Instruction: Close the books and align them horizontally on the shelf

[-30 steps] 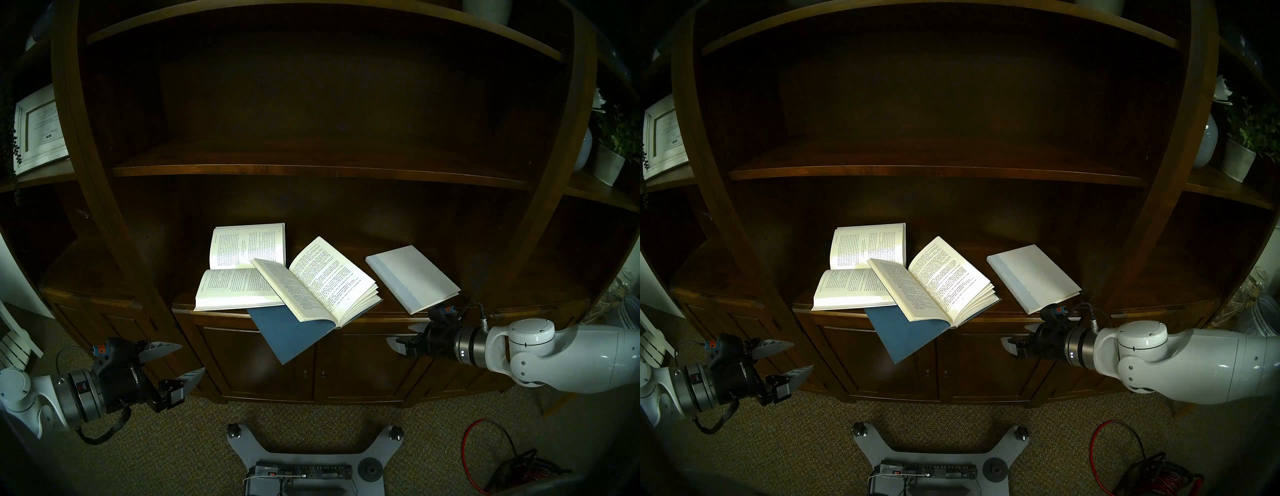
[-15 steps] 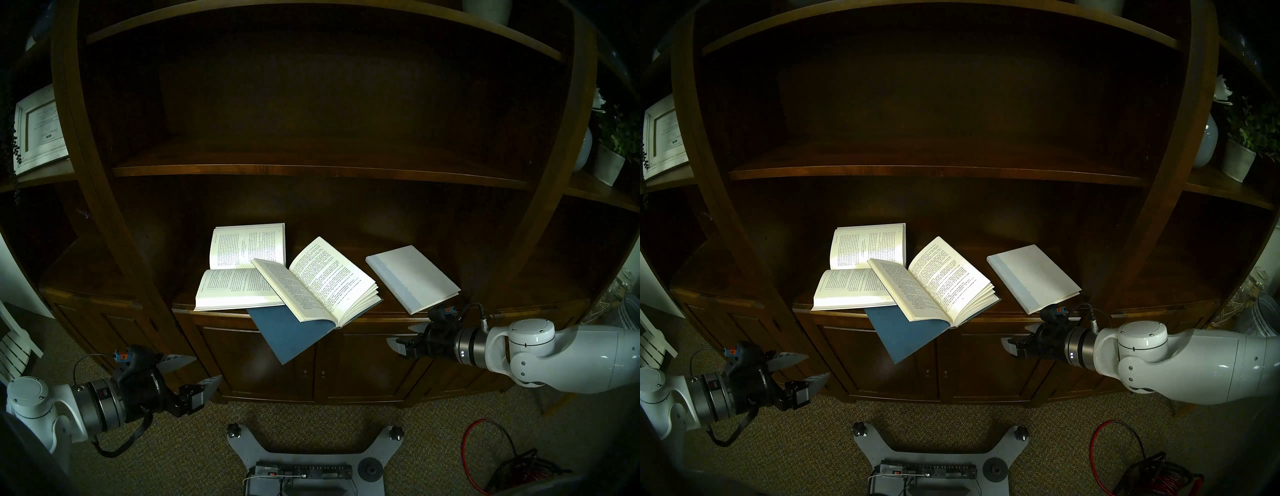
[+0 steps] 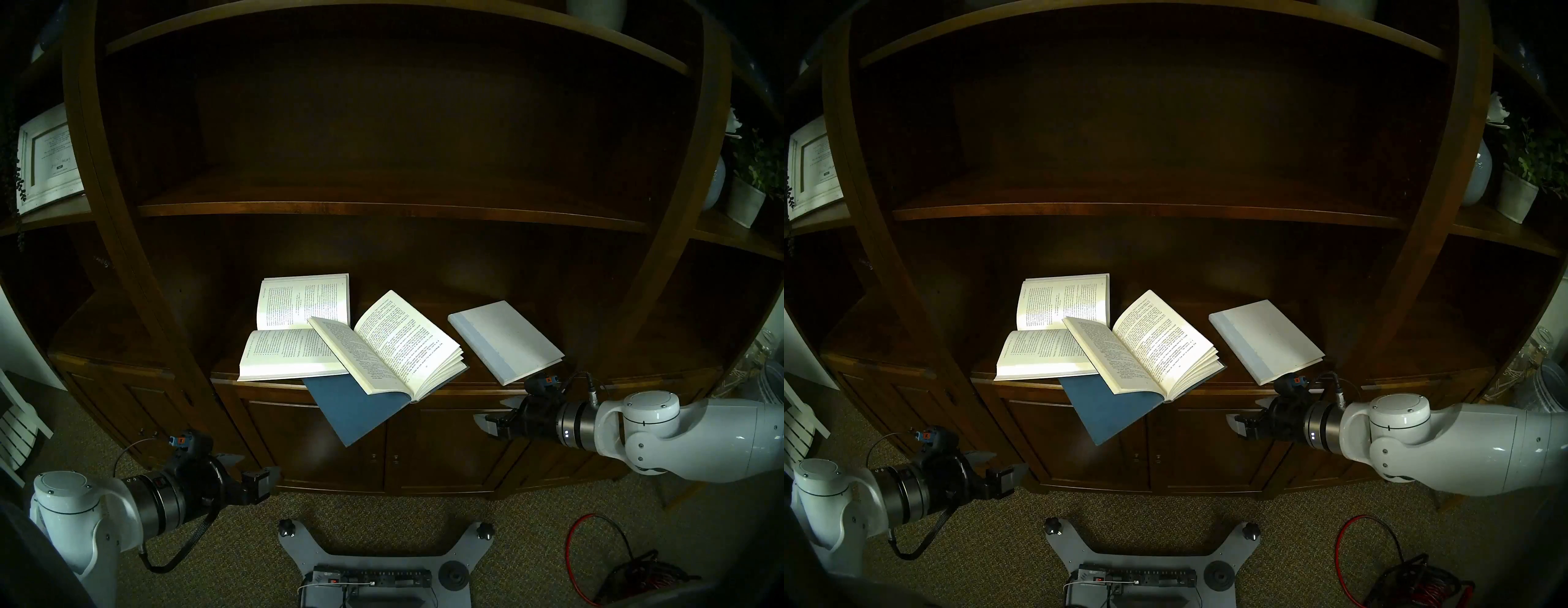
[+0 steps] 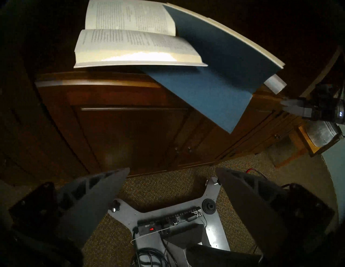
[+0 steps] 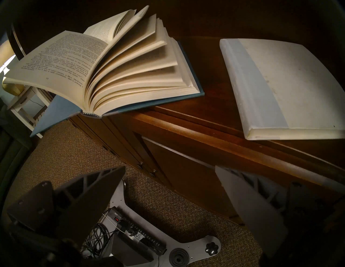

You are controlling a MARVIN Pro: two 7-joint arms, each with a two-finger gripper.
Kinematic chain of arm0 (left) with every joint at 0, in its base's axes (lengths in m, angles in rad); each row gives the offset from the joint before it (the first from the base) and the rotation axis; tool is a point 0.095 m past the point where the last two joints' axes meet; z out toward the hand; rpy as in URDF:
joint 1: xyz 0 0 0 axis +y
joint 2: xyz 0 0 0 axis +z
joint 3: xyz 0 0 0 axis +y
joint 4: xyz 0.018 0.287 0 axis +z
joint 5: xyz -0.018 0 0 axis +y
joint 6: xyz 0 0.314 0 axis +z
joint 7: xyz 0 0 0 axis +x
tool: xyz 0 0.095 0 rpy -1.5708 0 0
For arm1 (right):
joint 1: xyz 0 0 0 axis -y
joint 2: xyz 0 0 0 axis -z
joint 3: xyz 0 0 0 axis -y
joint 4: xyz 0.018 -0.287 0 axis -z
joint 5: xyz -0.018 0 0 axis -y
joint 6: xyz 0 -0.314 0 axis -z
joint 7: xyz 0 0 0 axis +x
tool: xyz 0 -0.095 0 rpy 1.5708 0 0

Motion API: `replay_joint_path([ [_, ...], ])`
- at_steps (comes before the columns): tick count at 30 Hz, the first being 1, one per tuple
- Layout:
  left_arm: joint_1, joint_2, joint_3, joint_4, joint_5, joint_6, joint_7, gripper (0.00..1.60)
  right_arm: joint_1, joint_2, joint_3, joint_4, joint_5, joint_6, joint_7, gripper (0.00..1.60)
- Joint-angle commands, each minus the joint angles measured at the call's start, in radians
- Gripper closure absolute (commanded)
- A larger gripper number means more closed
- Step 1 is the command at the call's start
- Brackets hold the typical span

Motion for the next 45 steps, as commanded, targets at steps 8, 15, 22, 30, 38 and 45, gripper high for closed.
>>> replay_joint_path([
  [8,-0.181,0.068,0.107,0.061,-0.100,0.013,0.207,0.00,0.019,0.000,0.018,-0.001,0.000,-0.005,0.000,0.00],
  [15,-0.267,0.105,0.160,0.141,-0.141,0.013,0.272,0.00,0.019,0.000,0.018,-0.001,0.000,-0.005,0.000,0.00],
  [22,-0.332,0.138,0.164,0.159,-0.190,0.016,0.299,0.00,0.019,0.000,0.018,-0.001,0.000,-0.005,0.000,0.00],
  [30,-0.407,0.167,0.206,0.191,-0.231,0.029,0.344,0.00,0.020,0.000,0.018,-0.001,0.000,-0.005,0.000,0.00],
  [38,-0.487,0.200,0.285,0.248,-0.258,0.005,0.405,0.00,0.020,0.000,0.017,-0.001,0.000,-0.005,0.000,0.00],
  [45,-0.562,0.213,0.344,0.284,-0.273,-0.010,0.456,0.00,0.020,0.000,0.017,-0.001,0.000,-0.005,0.000,0.00],
])
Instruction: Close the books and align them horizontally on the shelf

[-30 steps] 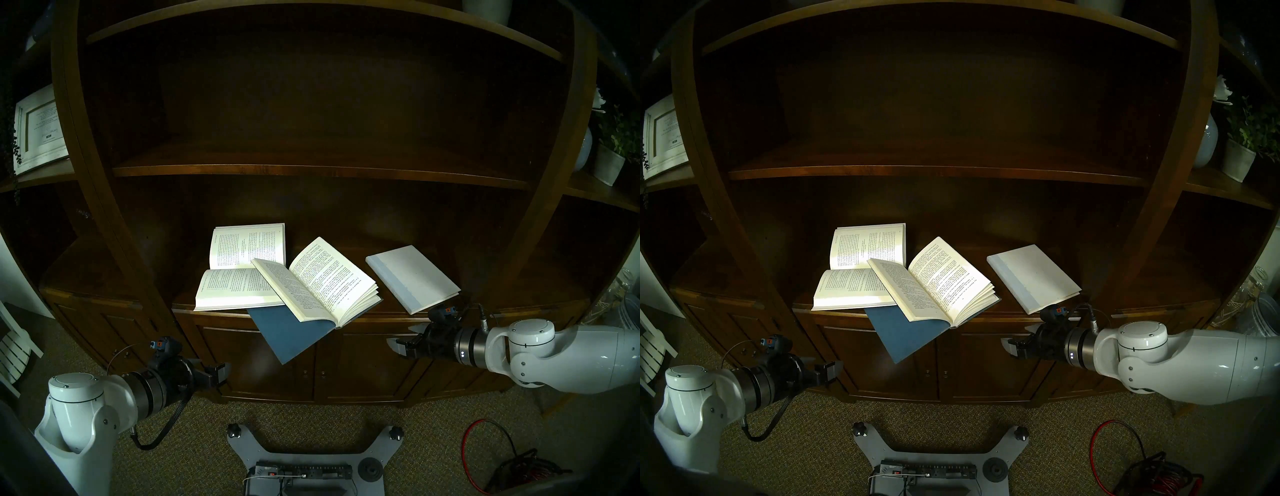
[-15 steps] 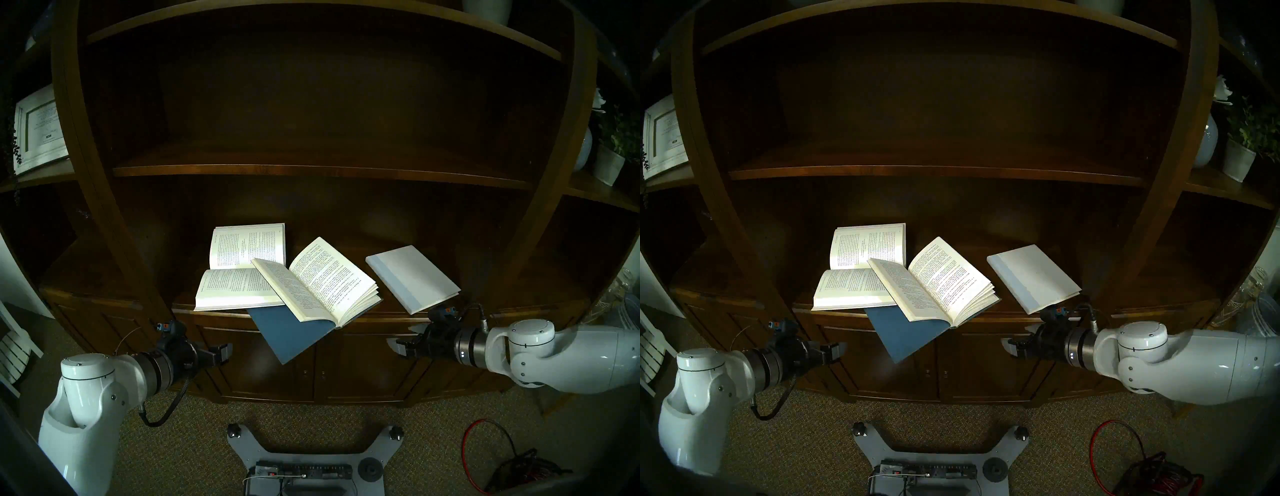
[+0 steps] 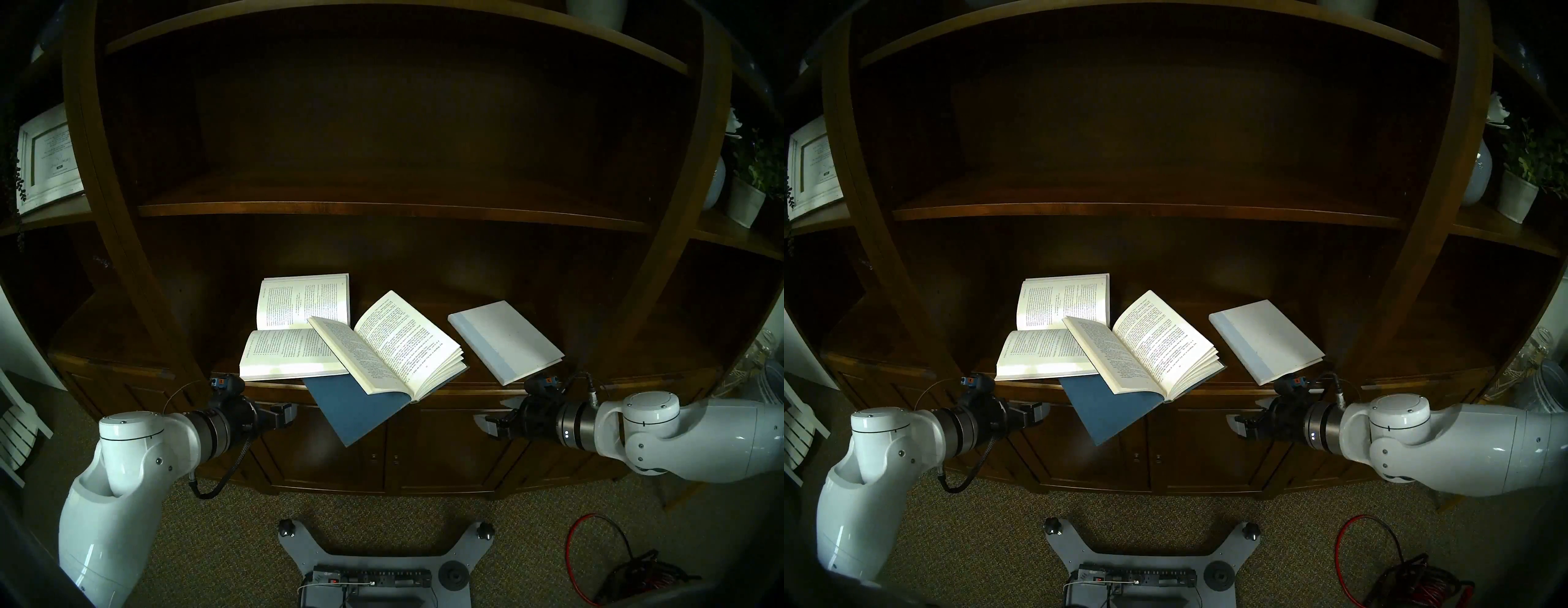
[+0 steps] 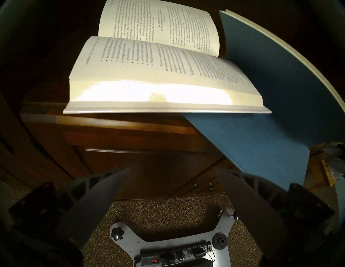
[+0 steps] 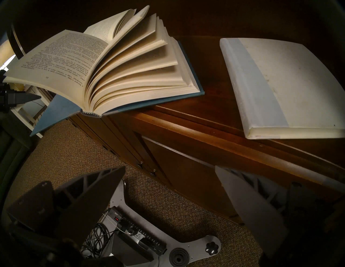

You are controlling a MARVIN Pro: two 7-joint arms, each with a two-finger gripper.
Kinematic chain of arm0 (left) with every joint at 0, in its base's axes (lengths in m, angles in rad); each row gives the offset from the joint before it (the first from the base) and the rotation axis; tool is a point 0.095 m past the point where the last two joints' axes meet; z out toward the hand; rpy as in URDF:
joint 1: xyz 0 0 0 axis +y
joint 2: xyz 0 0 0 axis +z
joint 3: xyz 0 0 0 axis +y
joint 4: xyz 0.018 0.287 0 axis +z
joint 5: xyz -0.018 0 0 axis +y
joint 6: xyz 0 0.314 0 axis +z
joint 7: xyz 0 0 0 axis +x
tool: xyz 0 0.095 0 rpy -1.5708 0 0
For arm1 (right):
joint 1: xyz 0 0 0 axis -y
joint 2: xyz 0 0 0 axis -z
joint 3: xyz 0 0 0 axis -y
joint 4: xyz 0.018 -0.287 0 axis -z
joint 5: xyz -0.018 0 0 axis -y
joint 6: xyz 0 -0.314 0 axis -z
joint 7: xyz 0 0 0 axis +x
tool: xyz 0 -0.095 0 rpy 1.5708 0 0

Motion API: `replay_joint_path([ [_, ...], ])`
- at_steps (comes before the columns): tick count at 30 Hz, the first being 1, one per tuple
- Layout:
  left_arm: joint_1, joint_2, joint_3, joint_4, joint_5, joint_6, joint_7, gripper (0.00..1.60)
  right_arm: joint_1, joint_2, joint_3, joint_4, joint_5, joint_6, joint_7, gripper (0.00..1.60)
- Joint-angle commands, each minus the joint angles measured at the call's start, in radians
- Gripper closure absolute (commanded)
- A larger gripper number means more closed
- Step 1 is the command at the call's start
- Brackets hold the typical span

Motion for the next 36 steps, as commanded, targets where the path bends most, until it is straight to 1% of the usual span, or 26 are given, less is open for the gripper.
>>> replay_joint_path([
  [1,-0.118,0.023,0.031,0.006,-0.021,-0.026,0.029,0.00,0.019,0.000,0.019,-0.001,0.000,-0.005,0.000,0.00],
  [2,-0.118,0.026,0.034,0.006,-0.025,-0.032,0.034,0.00,0.019,0.000,0.019,-0.001,0.000,-0.005,0.000,0.00],
  [3,-0.146,0.023,0.044,0.019,-0.026,-0.022,0.040,0.00,0.019,0.000,0.019,-0.001,0.000,-0.005,0.000,0.00],
  [4,-0.141,0.028,0.046,0.017,-0.031,-0.030,0.045,0.00,0.019,0.000,0.019,-0.001,0.000,-0.005,0.000,0.00],
  [6,-0.160,0.028,0.056,0.029,-0.035,-0.028,0.054,0.00,0.019,0.000,0.019,-0.001,0.000,-0.005,0.000,0.00],
  [7,-0.186,0.026,0.066,0.044,-0.037,-0.020,0.061,0.00,0.020,0.000,0.019,-0.001,0.000,-0.005,0.000,0.00],
  [8,-0.163,0.033,0.062,0.036,-0.041,-0.037,0.064,0.00,0.020,0.000,0.019,-0.001,0.000,-0.005,0.000,0.00],
  [9,-0.200,0.028,0.077,0.058,-0.042,-0.022,0.071,0.00,0.020,0.000,0.019,-0.001,0.000,-0.005,0.000,0.00],
  [10,-0.195,0.031,0.078,0.059,-0.045,-0.029,0.075,0.00,0.020,0.000,0.019,-0.001,0.000,-0.005,0.000,0.00],
  [13,-0.215,0.034,0.092,0.082,-0.050,-0.034,0.085,0.00,0.020,0.000,0.019,-0.001,0.000,-0.005,0.000,0.00],
  [15,-0.250,0.031,0.110,0.112,-0.051,-0.027,0.094,0.00,0.020,0.000,0.019,-0.001,0.000,-0.005,0.000,0.00],
  [16,-0.236,0.035,0.109,0.108,-0.053,-0.040,0.095,0.00,0.020,0.000,0.019,-0.001,0.000,-0.005,0.000,0.00],
  [18,-0.277,0.030,0.127,0.136,-0.053,-0.024,0.104,0.00,0.020,0.000,0.019,-0.001,0.000,-0.005,0.000,0.00],
  [19,-0.261,0.034,0.123,0.128,-0.056,-0.036,0.105,0.00,0.020,0.000,0.019,-0.001,0.000,-0.005,0.000,0.00],
  [22,-0.311,0.031,0.145,0.158,-0.056,-0.021,0.112,0.00,0.020,0.000,0.019,-0.001,0.000,-0.005,0.000,0.00],
  [23,-0.292,0.035,0.139,0.147,-0.057,-0.034,0.112,0.00,0.020,0.000,0.019,-0.001,0.000,-0.005,0.000,0.00],
  [27,-0.332,0.037,0.155,0.157,-0.057,-0.023,0.118,0.00,0.020,0.000,0.018,-0.001,0.000,-0.005,0.000,0.00],
  [28,-0.352,0.038,0.162,0.164,-0.057,-0.016,0.120,0.00,0.020,0.000,0.018,-0.001,0.000,-0.005,0.000,0.00],
  [29,-0.335,0.042,0.155,0.149,-0.057,-0.025,0.119,0.00,0.020,0.000,0.018,-0.001,0.000,-0.005,0.000,0.00],
  [31,-0.364,0.045,0.165,0.160,-0.057,-0.016,0.121,0.00,0.020,0.000,0.019,-0.001,0.000,-0.005,0.000,0.00],
  [36,-0.396,0.056,0.172,0.175,-0.052,-0.018,0.120,0.00,0.021,0.000,0.019,-0.001,0.001,-0.005,0.000,0.00],
])
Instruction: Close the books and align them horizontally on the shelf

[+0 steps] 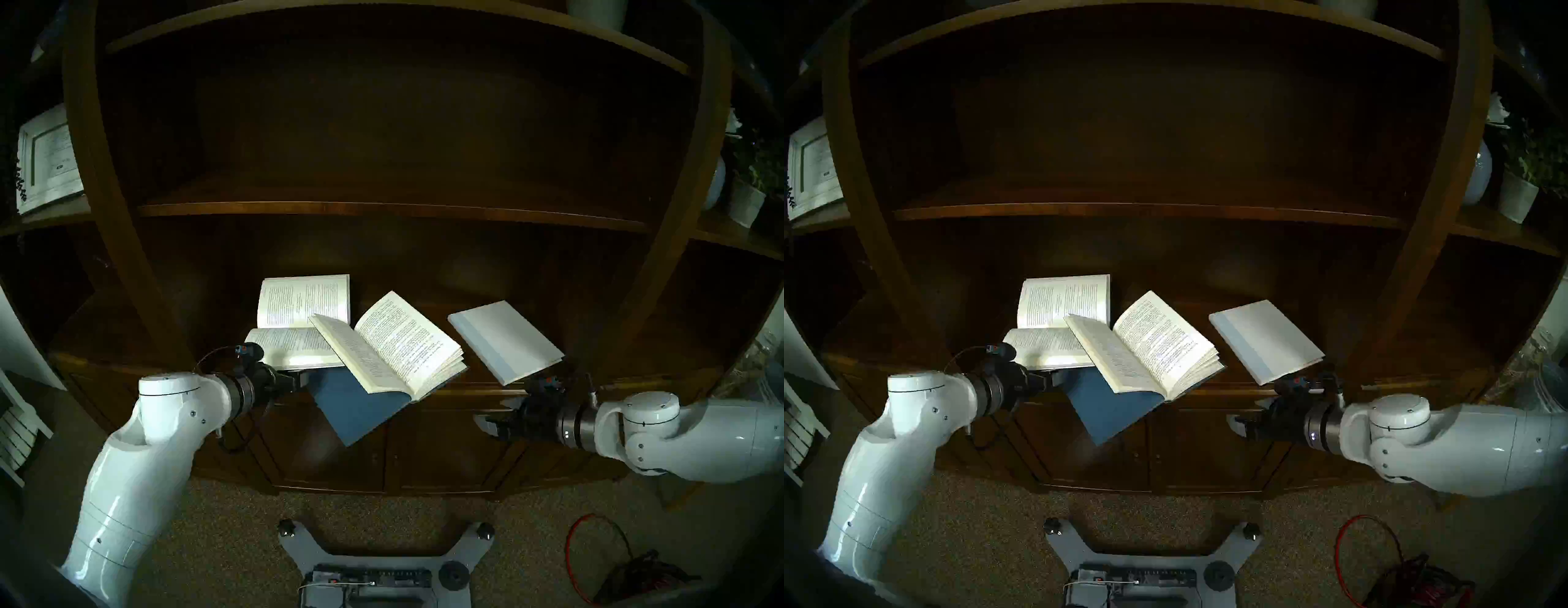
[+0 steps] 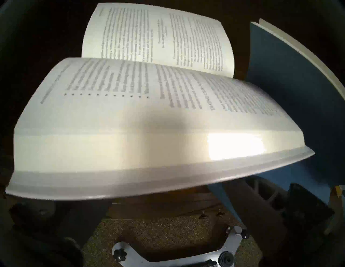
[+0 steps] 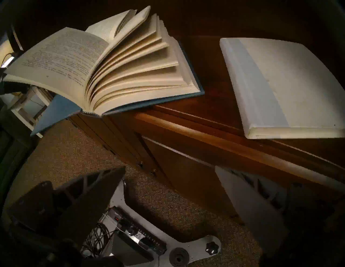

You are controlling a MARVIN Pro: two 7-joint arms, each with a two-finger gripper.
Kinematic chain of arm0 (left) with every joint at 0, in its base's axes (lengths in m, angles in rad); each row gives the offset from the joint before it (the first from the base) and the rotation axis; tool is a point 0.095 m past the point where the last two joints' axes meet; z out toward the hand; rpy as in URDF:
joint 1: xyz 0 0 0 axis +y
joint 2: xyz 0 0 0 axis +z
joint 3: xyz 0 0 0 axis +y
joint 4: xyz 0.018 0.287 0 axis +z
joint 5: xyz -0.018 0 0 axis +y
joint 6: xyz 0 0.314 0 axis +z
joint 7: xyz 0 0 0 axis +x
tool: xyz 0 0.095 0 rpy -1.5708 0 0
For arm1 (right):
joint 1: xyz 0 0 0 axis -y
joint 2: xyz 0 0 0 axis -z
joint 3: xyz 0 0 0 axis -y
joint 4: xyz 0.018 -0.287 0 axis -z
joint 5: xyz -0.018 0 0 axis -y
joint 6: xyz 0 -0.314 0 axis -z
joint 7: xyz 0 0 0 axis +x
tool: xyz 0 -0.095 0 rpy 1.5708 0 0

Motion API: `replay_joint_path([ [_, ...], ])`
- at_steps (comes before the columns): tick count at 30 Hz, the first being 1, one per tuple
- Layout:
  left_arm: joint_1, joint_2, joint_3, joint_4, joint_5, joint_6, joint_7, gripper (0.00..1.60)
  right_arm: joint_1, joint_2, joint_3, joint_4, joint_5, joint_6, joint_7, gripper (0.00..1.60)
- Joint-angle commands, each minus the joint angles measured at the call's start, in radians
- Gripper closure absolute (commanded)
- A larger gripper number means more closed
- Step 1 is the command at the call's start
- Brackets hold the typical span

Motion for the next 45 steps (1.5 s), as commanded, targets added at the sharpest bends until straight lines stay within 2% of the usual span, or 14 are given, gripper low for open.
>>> replay_joint_path([
  [1,-0.100,0.018,-0.009,-0.005,0.004,-0.006,-0.010,0.00,0.020,0.000,0.019,-0.001,0.000,-0.005,0.000,0.00],
  [10,-0.122,0.038,-0.020,-0.007,0.003,-0.008,-0.022,0.00,0.020,0.000,0.019,-0.001,0.000,-0.005,0.000,0.00],
  [15,-0.175,0.048,-0.017,0.031,0.006,-0.011,-0.027,0.00,0.020,0.000,0.019,-0.001,0.000,-0.005,0.000,0.00],
  [19,-0.197,0.057,-0.011,0.051,0.025,-0.045,-0.031,0.00,0.020,0.000,0.019,-0.001,0.000,-0.005,0.000,0.00],
  [23,-0.249,0.052,0.013,0.085,0.040,-0.058,-0.034,0.00,0.020,0.000,0.019,-0.001,0.000,-0.005,0.000,0.00],
  [27,-0.270,0.046,0.026,0.096,0.056,-0.078,-0.037,0.00,0.020,0.000,0.019,-0.001,0.000,-0.005,0.000,0.00],
  [28,-0.320,0.041,0.049,0.129,0.061,-0.066,-0.037,0.00,0.020,0.000,0.019,-0.001,0.000,-0.005,0.000,0.00],
  [30,-0.290,0.040,0.039,0.111,0.070,-0.090,-0.038,0.00,0.020,0.000,0.018,-0.001,0.000,-0.005,0.000,0.00],
  [36,-0.351,0.025,0.060,0.146,0.091,-0.101,-0.040,0.00,0.019,0.000,0.018,-0.001,0.000,-0.005,0.000,0.00],
  [45,-0.398,0.003,0.056,0.162,0.117,-0.126,-0.048,0.00,0.019,-0.001,0.017,-0.001,0.000,-0.005,-0.001,0.00],
])
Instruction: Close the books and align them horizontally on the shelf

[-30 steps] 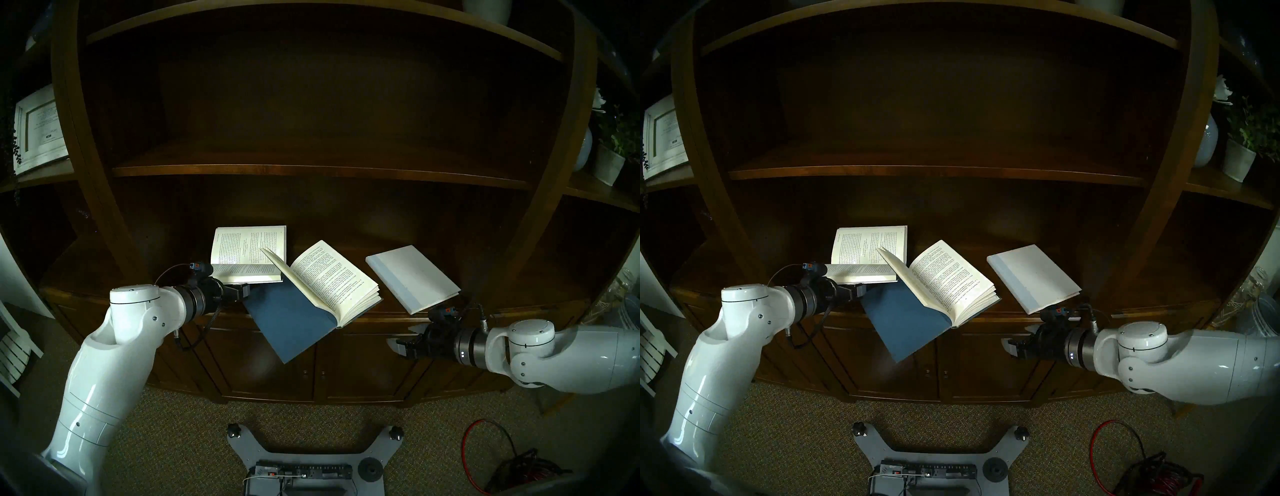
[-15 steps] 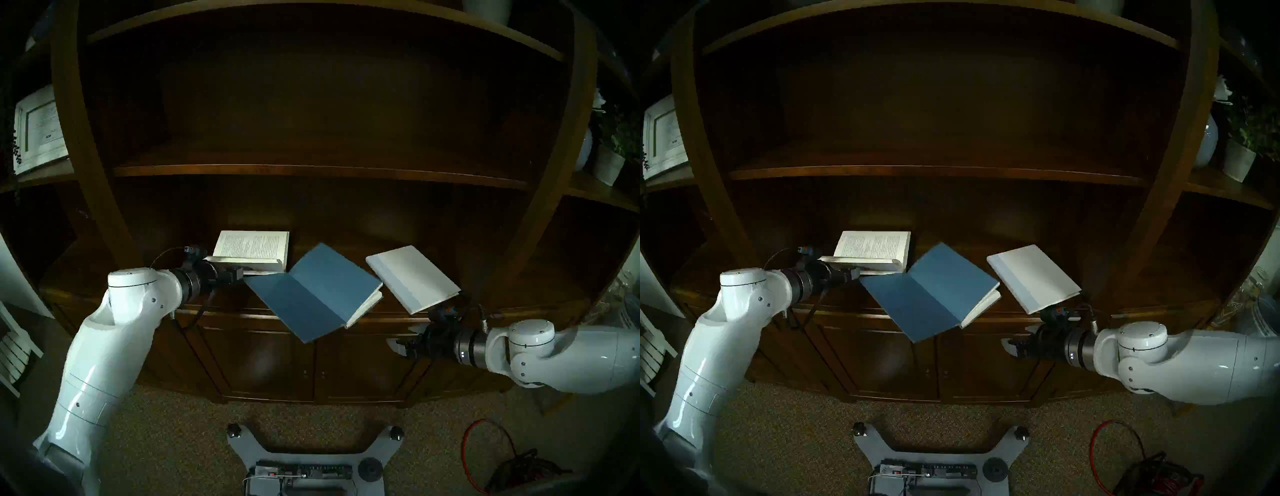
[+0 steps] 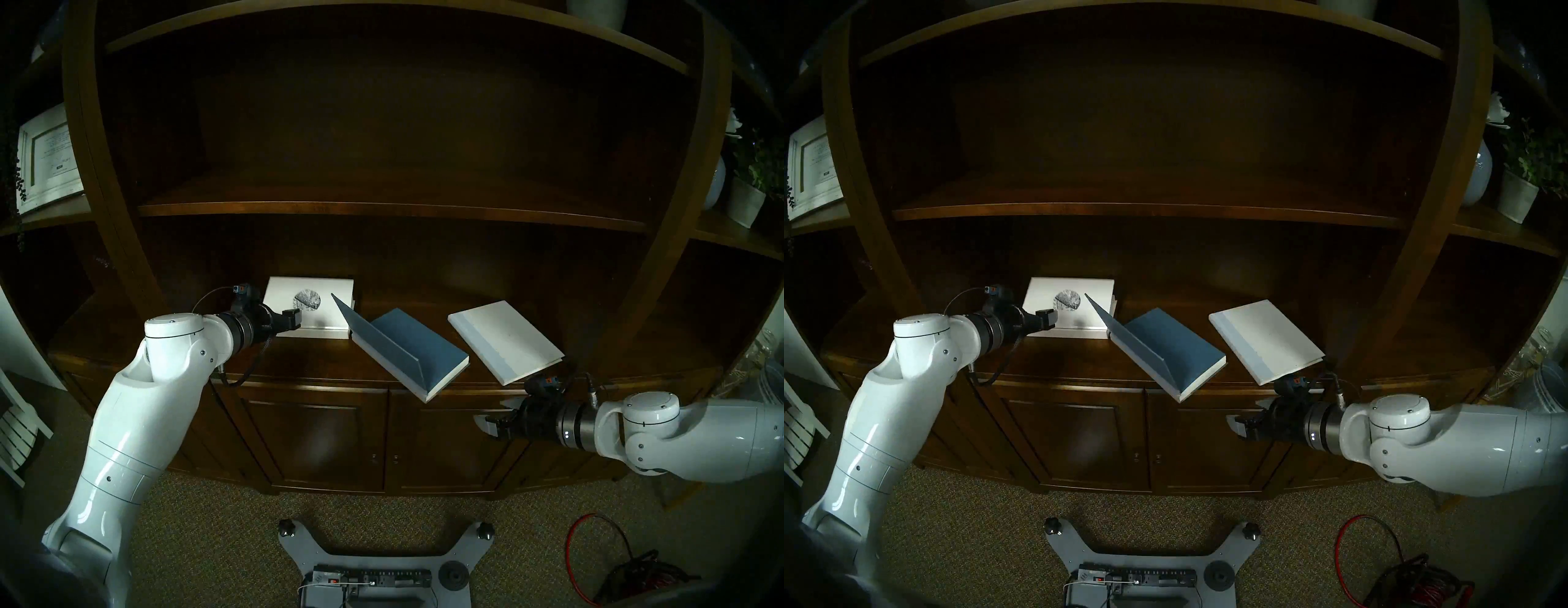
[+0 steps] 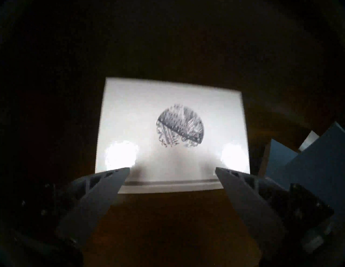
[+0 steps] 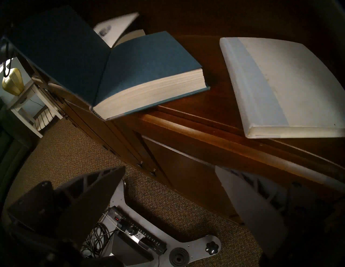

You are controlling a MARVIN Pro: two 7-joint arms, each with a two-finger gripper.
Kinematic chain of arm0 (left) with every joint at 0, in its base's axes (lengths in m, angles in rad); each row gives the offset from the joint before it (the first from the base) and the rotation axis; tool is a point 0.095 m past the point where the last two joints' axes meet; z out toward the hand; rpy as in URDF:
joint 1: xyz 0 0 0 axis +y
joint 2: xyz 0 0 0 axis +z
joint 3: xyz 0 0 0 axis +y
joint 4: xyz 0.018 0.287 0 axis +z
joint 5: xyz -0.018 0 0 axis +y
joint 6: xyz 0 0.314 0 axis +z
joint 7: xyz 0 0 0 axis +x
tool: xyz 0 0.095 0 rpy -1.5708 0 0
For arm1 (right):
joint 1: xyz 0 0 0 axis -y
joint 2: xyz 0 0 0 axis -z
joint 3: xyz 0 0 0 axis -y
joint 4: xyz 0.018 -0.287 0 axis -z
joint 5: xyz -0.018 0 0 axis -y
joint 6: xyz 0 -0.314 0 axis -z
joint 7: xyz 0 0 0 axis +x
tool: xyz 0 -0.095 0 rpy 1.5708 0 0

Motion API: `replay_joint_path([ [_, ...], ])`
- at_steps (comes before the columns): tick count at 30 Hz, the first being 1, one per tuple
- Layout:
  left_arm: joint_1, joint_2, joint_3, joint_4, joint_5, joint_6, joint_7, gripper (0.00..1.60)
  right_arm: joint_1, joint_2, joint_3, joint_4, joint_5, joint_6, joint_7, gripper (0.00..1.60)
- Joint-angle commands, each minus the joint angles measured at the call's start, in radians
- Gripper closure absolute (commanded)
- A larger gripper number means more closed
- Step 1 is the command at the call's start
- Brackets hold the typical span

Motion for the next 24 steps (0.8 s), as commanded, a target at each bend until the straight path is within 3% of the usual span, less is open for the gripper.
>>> replay_joint_path([
  [1,-0.111,-0.014,-0.010,0.004,0.017,-0.037,-0.008,0.00,0.019,-0.001,0.018,-0.001,0.000,-0.005,-0.001,0.00],
  [9,-0.163,0.016,-0.007,0.024,0.015,-0.009,-0.071,0.00,0.020,0.000,0.019,-0.001,0.000,-0.005,0.000,0.00],
  [11,-0.174,0.069,0.004,0.020,0.006,0.036,-0.130,0.00,0.020,0.000,0.019,-0.001,0.000,-0.005,0.000,0.00],
  [20,0.035,0.188,-0.112,-0.144,-0.002,0.142,-0.285,0.00,0.020,0.000,0.019,-0.001,0.000,-0.005,0.000,0.00],
  [24,0.060,0.216,-0.124,-0.168,-0.010,0.186,-0.320,0.00,0.020,0.000,0.018,-0.001,0.000,-0.005,0.000,0.00],
])
